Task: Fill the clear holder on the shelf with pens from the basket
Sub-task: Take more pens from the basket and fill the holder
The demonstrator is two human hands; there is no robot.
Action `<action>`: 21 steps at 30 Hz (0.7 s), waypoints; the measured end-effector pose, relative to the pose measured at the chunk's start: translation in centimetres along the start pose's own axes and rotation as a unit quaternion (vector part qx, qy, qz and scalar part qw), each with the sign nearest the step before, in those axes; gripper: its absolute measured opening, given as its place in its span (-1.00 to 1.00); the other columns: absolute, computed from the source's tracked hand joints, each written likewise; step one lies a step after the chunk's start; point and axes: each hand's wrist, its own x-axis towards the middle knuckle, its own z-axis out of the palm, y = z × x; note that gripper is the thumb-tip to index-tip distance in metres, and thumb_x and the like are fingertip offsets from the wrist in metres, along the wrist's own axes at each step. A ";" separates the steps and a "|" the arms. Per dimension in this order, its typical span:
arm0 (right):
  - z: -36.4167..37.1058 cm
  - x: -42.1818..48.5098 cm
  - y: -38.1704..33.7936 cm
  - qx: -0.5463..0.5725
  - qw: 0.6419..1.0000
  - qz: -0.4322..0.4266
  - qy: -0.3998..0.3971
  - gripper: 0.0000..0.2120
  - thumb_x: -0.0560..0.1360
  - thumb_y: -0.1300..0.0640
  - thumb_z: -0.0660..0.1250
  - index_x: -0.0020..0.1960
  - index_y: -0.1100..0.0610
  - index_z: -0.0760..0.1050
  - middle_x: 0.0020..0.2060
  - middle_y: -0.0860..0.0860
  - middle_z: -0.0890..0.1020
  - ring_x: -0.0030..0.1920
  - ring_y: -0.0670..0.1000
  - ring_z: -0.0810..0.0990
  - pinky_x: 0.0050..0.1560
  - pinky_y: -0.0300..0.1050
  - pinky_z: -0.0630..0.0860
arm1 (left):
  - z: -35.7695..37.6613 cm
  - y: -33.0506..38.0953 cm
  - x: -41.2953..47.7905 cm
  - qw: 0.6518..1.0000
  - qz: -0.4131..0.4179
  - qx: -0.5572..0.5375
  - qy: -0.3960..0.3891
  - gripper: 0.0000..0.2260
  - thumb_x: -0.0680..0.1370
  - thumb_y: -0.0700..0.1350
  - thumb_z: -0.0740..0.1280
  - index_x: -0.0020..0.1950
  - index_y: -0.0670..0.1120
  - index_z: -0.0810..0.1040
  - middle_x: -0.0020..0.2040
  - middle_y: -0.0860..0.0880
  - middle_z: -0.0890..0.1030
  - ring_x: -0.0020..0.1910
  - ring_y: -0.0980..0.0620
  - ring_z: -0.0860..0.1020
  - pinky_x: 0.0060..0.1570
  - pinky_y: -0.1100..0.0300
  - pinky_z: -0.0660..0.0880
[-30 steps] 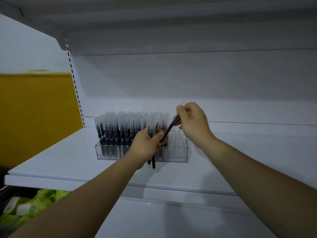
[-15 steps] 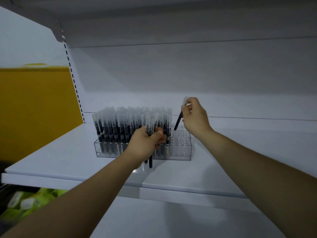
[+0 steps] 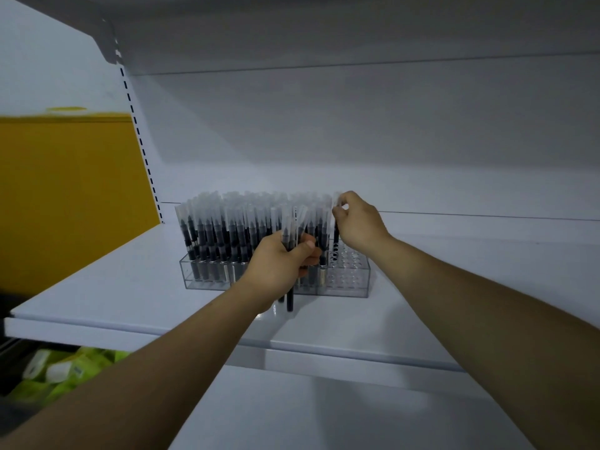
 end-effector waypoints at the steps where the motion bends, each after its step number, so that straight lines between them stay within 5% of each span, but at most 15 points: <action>1: 0.1 0.1 0.2 -0.021 1.000 0.011 -0.010 -0.79 0.64 0.05 0.12 0.13 0.16 0.41 -0.09 0.14 0.58 -0.15 0.13 0.50 -0.20 -0.11 0.37 | 0.0 0.1 0.0 1.000 0.001 0.000 -0.001 -0.90 0.62 -0.17 0.25 -0.05 -0.11 0.54 -0.13 -0.03 0.66 -0.10 0.07 0.64 0.02 0.07 0.59; 5: -0.4 -1.0 -0.6 0.000 0.997 -0.010 0.077 -0.71 0.62 0.03 0.16 0.22 0.19 0.43 0.09 0.10 0.53 0.06 0.07 0.50 0.00 -0.19 0.35 | 0.0 0.2 -0.1 1.000 0.004 0.002 -0.002 -0.90 0.61 -0.16 0.26 -0.05 -0.09 0.54 -0.12 -0.03 0.66 -0.11 0.07 0.65 0.03 0.06 0.60; 8: -1.6 -3.3 -2.5 0.092 0.975 -0.108 0.169 -0.84 0.61 0.09 0.19 -0.05 0.15 0.49 -0.08 0.00 0.51 -0.12 -0.13 0.45 -0.08 -0.29 0.37 | 0.1 0.5 0.0 1.000 0.003 0.001 -0.005 -0.91 0.61 -0.15 0.26 -0.04 -0.10 0.54 -0.10 -0.04 0.67 -0.07 0.04 0.65 0.04 0.03 0.59; 14: -2.5 -6.2 -4.4 0.127 0.986 -0.110 -0.014 -0.87 0.56 0.10 0.30 -0.14 0.04 0.58 -0.13 -0.05 0.57 -0.14 -0.17 0.51 -0.16 -0.39 0.38 | 1.1 1.6 -0.1 0.999 0.028 0.029 -0.036 -0.83 0.62 -0.13 0.25 0.11 -0.17 0.58 -0.03 -0.10 0.67 -0.06 0.02 0.67 0.02 0.09 0.60; 18: -2.7 -6.4 -4.4 0.162 0.983 -0.085 0.000 -0.85 0.57 0.10 0.28 -0.16 0.07 0.54 -0.24 -0.08 0.55 -0.26 -0.17 0.50 -0.24 -0.38 0.40 | 1.1 1.5 -0.2 0.998 0.013 0.038 -0.037 -0.84 0.61 -0.14 0.28 0.11 -0.16 0.58 0.00 -0.11 0.67 -0.02 0.01 0.66 0.05 0.10 0.58; 21: -3.2 -5.5 -4.5 0.220 0.972 -0.058 0.068 -0.82 0.58 0.09 0.24 -0.19 0.05 0.46 -0.22 0.05 0.60 -0.21 -0.02 0.58 -0.17 -0.18 0.48 | 0.7 1.1 -0.4 0.999 -0.002 0.031 -0.031 -0.91 0.60 -0.16 0.29 0.04 -0.11 0.58 0.01 -0.11 0.66 -0.03 0.02 0.64 0.01 0.12 0.58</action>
